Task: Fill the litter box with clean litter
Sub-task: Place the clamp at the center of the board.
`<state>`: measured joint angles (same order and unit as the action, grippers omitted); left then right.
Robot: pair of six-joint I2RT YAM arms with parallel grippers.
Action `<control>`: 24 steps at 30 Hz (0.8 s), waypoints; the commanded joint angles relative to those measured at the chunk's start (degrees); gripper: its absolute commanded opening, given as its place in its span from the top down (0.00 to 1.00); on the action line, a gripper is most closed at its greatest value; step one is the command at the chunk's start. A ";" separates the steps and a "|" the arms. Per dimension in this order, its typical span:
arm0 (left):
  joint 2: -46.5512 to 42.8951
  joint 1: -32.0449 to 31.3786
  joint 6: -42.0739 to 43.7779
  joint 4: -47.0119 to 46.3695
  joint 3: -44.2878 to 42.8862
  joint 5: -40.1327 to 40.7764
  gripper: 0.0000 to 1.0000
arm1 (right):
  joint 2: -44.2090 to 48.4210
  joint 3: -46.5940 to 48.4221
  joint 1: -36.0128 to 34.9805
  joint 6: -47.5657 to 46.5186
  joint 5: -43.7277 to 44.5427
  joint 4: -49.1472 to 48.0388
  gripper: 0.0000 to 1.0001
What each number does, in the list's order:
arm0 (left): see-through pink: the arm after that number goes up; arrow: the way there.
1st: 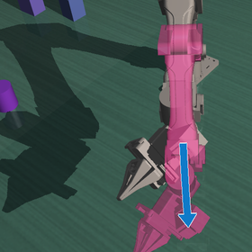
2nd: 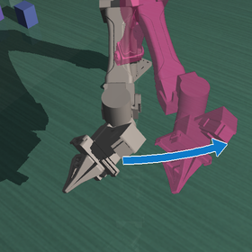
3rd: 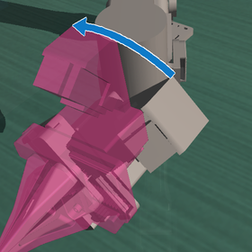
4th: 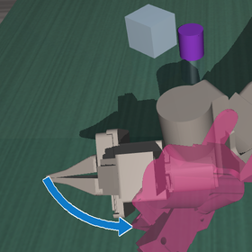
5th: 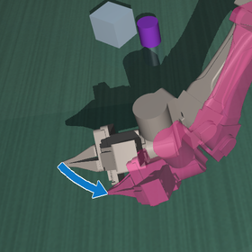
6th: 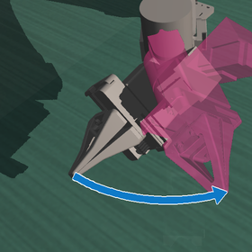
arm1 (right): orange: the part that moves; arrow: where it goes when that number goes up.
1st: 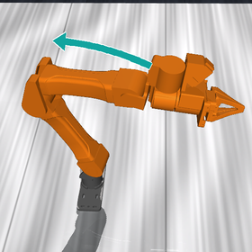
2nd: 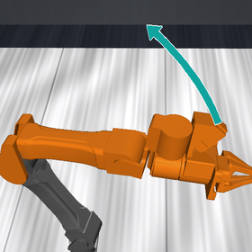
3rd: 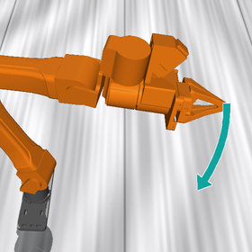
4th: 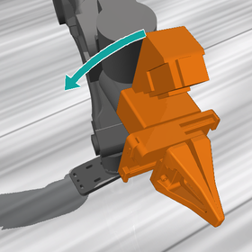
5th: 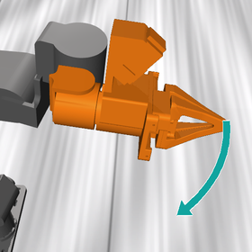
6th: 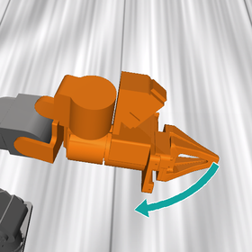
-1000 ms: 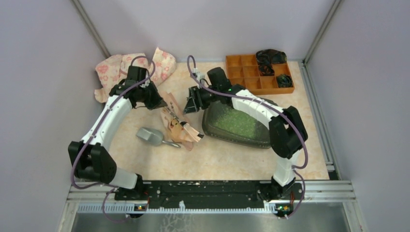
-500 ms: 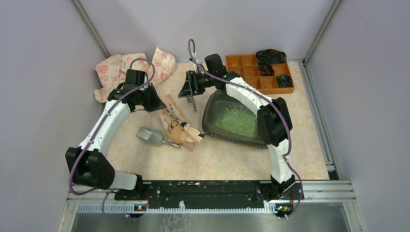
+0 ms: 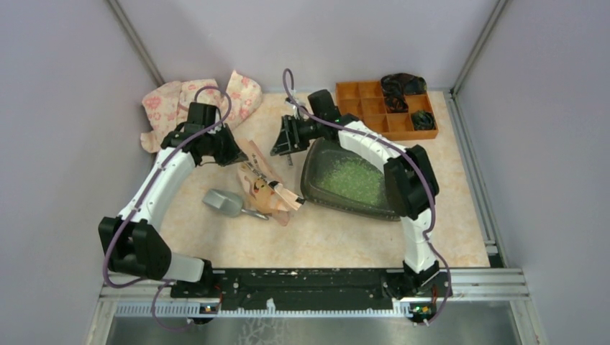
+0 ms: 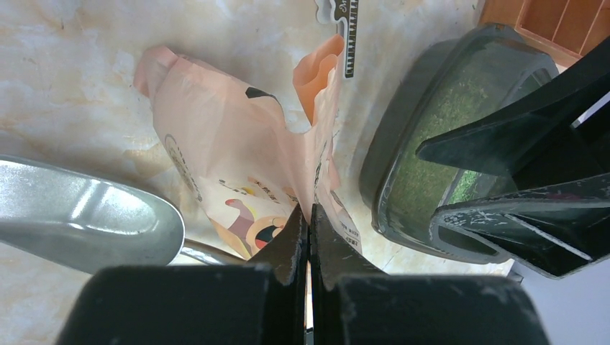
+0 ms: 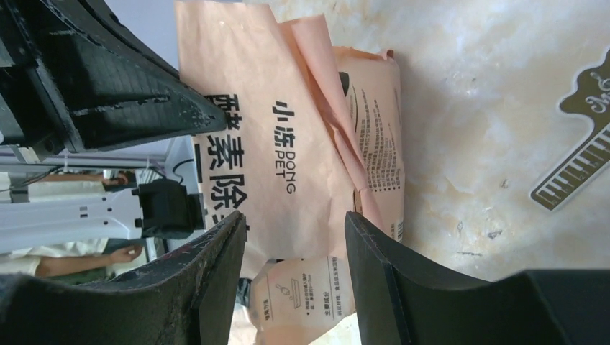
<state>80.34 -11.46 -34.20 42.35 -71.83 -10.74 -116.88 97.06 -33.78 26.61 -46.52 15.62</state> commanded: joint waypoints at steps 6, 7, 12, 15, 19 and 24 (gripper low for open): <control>-2.19 0.21 -0.54 -3.78 -1.81 -1.34 1.00 | 5.44 -5.96 0.35 4.63 -12.49 -11.14 0.47; -2.34 0.21 -0.40 -4.13 -1.73 -1.60 1.00 | 5.80 -6.25 0.11 5.03 -13.38 -12.00 0.46; -3.46 0.21 1.68 -7.31 -0.33 -2.78 1.00 | 7.19 -7.85 -0.76 4.86 -14.06 -12.93 0.46; -4.06 0.21 2.53 -8.16 0.08 -3.75 1.00 | 8.34 -11.31 -0.96 8.83 -15.20 -20.39 0.46; -5.33 0.21 3.12 -10.01 1.25 -5.90 1.00 | 8.17 -11.93 -2.56 7.34 -15.70 -18.63 0.46; -8.13 0.21 2.42 -14.15 4.09 -6.93 1.00 | 6.97 -13.99 -4.19 6.95 -14.39 -17.94 0.46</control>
<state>76.53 -11.46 -32.25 36.82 -69.08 -14.68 -111.94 84.73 -35.97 33.58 -60.31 0.51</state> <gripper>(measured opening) 0.006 0.541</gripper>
